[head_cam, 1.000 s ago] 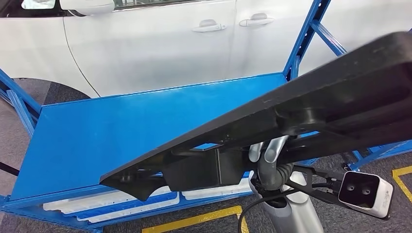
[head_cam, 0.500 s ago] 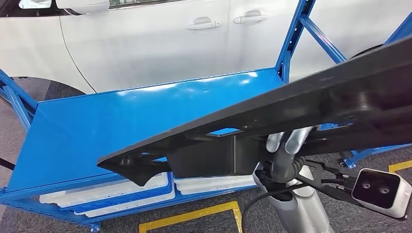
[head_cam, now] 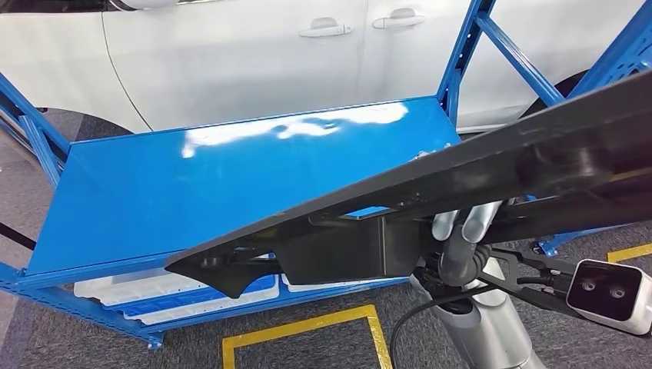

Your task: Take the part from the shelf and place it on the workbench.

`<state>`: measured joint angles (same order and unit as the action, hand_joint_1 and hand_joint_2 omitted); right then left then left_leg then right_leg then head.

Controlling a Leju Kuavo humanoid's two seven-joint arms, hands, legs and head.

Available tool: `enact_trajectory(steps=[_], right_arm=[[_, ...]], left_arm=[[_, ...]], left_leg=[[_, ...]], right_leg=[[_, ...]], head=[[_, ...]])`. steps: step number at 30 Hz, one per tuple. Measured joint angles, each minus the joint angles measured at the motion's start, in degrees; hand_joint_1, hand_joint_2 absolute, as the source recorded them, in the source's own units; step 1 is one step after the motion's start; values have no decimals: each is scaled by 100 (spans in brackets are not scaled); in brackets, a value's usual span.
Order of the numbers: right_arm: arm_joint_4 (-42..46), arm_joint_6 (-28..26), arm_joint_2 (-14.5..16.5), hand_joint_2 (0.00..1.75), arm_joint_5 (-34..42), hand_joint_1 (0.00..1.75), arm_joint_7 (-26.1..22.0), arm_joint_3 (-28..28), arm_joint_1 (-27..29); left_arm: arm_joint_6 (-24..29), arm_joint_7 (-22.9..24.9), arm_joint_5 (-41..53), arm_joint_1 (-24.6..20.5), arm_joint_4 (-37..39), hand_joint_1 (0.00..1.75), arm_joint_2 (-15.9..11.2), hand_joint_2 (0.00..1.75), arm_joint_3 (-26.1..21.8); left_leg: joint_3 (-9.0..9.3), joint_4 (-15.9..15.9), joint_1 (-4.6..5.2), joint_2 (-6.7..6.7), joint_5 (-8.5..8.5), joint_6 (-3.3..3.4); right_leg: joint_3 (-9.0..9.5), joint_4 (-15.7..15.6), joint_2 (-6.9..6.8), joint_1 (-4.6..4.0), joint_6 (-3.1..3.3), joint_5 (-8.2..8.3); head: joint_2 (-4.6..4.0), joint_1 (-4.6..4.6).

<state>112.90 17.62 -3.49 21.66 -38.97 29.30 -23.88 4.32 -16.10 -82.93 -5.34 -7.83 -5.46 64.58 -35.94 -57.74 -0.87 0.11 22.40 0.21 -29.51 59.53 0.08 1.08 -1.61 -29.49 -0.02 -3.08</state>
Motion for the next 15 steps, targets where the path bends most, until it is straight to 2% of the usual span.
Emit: enact_trajectory(steps=[1,3,4,5,6,8,9,10,11,12,13,15], right_arm=[[-3,1,-2,175,13,175,0,2,3],[-12,2,-8,175,39,175,0,3,14],[-17,3,-9,175,49,175,0,3,14],[-22,4,-10,175,57,175,0,3,15],[-27,6,-10,175,63,175,0,3,16],[-38,9,-10,175,73,175,0,3,24],[-44,9,-10,175,75,175,0,3,31],[-51,10,-10,175,75,175,0,3,38],[-56,10,-10,175,76,175,0,3,45],[-60,10,-10,175,76,175,0,3,50],[-61,7,-10,175,76,175,0,3,54],[-63,-10,-12,175,75,175,0,3,66]], left_arm=[[5,-14,0,1,1,0,-4,0,-10],[9,-33,0,10,3,0,-14,0,-28],[10,-34,0,15,5,0,-20,0,-33],[10,-34,0,23,7,0,-25,0,-38],[10,-35,0,30,9,0,-31,0,-43],[10,-35,0,33,11,0,-36,0,-58],[10,-35,0,33,11,0,-37,0,-66],[10,-35,0,33,11,0,-37,0,-71],[10,-34,0,33,11,0,-37,0,-73],[10,-35,0,31,11,0,-38,0,-74],[12,-35,0,27,11,0,-45,0,-75],[22,-33,0,8,13,0,-72,0,-76]], left_leg=[[-17,-5,4,-4,-33,-40],[-38,17,4,-9,-108,-124],[-68,-1,-5,-11,-88,-159],[-121,-90,-14,-11,29,-189],[-206,-291,-25,-12,242,-212],[-439,-1018,-33,-12,813,-246],[-529,-1401,-33,-12,1001,-257],[-554,-1663,-32,-13,1068,-259],[-472,-1718,-30,-13,1005,-251],[-281,-1550,-28,-13,862,-229],[14,-1185,-20,-14,714,-193],[620,-325,15,-17,648,-109]], right_leg=[[85,-166,6,-18,29,3],[42,-197,12,-41,114,52],[3,-211,3,-38,164,93],[-48,-219,-6,-35,222,150],[-109,-232,-15,-30,272,213],[-257,-230,-23,-54,329,331],[-335,-226,-23,-71,338,389],[-413,-220,-23,-87,343,445],[-489,-211,-22,-104,344,499],[-558,-202,-21,-120,341,548],[-617,-189,-20,-132,335,594],[-691,-170,-20,-153,299,674]], head=[[0,0],[0,1],[0,1],[0,1],[0,0],[0,-1],[0,-1],[0,-1],[0,-1],[0,-1],[0,-1],[0,-1]])
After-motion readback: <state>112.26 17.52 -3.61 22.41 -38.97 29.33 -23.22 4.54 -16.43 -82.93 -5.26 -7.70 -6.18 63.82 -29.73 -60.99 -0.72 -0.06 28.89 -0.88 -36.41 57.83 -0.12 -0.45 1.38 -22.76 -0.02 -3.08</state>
